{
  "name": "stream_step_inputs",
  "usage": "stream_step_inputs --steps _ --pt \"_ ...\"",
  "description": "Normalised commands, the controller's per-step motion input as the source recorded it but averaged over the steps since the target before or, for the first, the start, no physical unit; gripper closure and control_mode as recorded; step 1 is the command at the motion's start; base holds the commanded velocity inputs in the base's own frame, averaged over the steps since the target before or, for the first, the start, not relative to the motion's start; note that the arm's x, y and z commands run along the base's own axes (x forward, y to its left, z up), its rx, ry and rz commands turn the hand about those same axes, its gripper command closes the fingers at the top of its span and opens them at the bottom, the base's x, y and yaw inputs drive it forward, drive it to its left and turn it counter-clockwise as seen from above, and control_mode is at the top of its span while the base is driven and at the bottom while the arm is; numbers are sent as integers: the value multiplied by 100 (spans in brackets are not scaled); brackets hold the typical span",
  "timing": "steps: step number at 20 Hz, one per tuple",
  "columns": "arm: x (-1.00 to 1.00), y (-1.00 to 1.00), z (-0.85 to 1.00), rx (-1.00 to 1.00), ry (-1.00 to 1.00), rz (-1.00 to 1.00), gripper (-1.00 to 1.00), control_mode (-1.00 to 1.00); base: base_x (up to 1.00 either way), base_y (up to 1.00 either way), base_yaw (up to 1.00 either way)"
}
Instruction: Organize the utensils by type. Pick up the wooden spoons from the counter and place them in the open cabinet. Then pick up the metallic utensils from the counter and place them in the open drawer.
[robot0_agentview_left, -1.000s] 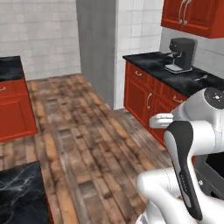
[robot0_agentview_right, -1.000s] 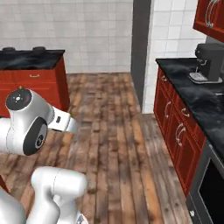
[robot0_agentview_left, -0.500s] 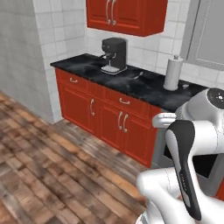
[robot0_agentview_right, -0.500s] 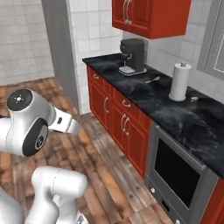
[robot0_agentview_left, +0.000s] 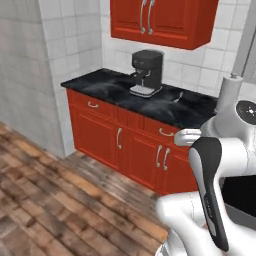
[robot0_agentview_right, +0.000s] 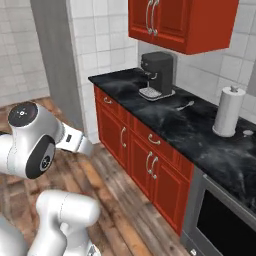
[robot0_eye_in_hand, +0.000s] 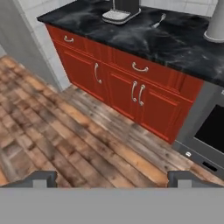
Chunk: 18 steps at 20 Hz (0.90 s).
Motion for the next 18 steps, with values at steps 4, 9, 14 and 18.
stream_step_inputs --steps 4,9,14,18 --pt "0 0 0 0 0 0 -100 100 95 31 -39" --pt "0 0 0 0 0 0 -100 100 73 33 -67" --pt "0 0 0 0 0 0 -100 100 70 36 -70" --pt "0 0 0 0 0 0 -100 100 92 43 -44"
